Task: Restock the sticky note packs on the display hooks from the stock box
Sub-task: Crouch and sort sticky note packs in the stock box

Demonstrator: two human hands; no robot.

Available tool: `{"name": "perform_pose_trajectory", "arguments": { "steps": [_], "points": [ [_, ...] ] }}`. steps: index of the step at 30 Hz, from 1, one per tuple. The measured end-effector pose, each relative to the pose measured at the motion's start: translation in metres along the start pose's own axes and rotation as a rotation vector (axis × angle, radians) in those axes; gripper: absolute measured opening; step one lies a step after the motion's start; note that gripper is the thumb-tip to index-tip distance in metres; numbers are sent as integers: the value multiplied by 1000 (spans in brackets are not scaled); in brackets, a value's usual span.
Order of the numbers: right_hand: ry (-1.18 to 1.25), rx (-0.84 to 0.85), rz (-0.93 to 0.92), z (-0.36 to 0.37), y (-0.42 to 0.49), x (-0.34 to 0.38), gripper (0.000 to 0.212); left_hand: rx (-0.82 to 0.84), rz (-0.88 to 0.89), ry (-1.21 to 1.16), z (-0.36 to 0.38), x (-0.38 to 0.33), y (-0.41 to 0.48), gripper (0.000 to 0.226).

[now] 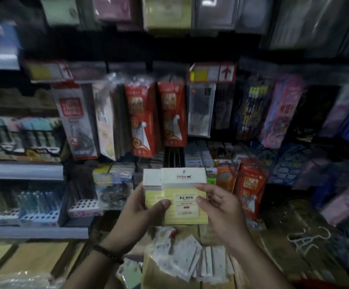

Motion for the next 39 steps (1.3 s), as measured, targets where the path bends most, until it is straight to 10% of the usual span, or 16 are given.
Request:
{"name": "perform_pose_trajectory", "arguments": {
  "steps": [16, 23, 39],
  "points": [
    [69, -26, -477, 19, 76, 284, 35, -98, 664, 790, -16, -324, 25, 114],
    [71, -123, -645, 35, 119, 350, 36, 31, 607, 1253, -4, -382, 54, 128],
    [96, -174, -797, 66, 181, 410, 33, 61, 637, 1353, -4, -451, 116, 135]
  ]
}}
Point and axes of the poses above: each hand's wrist, its own y-axis towards the middle knuckle, its own z-axis out of the palm, x = y × z, the point moved 10 cm from there along y, towards the middle knuckle, and after that the axes turned 2 degrees about -x, right-handed, at the moved point
